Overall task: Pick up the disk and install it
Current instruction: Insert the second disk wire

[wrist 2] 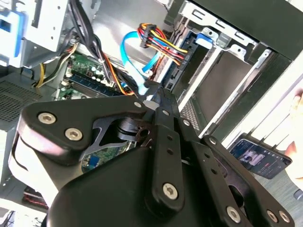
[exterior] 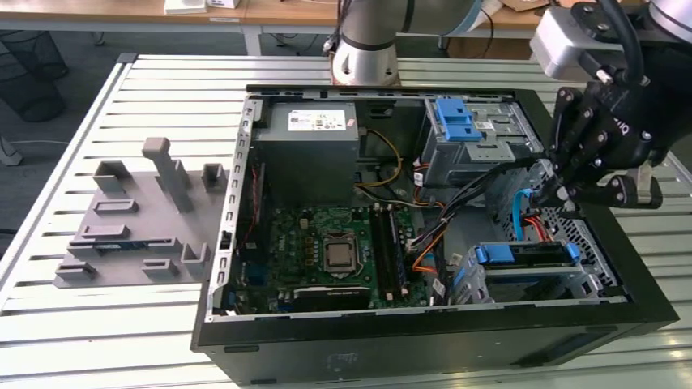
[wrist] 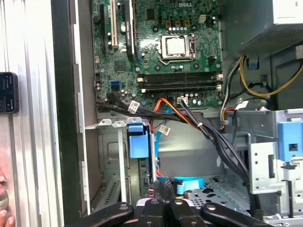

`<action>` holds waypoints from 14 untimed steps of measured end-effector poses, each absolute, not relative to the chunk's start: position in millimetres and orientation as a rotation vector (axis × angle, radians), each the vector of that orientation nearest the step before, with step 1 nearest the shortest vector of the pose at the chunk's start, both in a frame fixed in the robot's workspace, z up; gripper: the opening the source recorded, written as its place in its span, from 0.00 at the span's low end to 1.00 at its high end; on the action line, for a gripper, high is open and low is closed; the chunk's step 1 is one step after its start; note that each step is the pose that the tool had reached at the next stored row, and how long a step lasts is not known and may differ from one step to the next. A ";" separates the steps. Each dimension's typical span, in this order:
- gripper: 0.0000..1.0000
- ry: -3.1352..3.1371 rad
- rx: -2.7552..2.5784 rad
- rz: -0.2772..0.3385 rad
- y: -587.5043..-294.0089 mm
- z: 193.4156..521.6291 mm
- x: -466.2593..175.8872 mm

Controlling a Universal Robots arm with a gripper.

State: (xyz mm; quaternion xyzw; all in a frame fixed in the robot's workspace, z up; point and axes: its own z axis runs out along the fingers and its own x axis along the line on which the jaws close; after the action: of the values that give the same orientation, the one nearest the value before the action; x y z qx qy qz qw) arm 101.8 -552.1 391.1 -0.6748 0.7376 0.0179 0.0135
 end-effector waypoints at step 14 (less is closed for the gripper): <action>0.11 2.298 -2.104 -0.001 -533.0 388.4 95.0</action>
State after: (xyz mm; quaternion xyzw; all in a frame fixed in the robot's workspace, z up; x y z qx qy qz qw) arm 95.0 -533.0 388.4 -0.6751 0.7376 -0.0003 0.0130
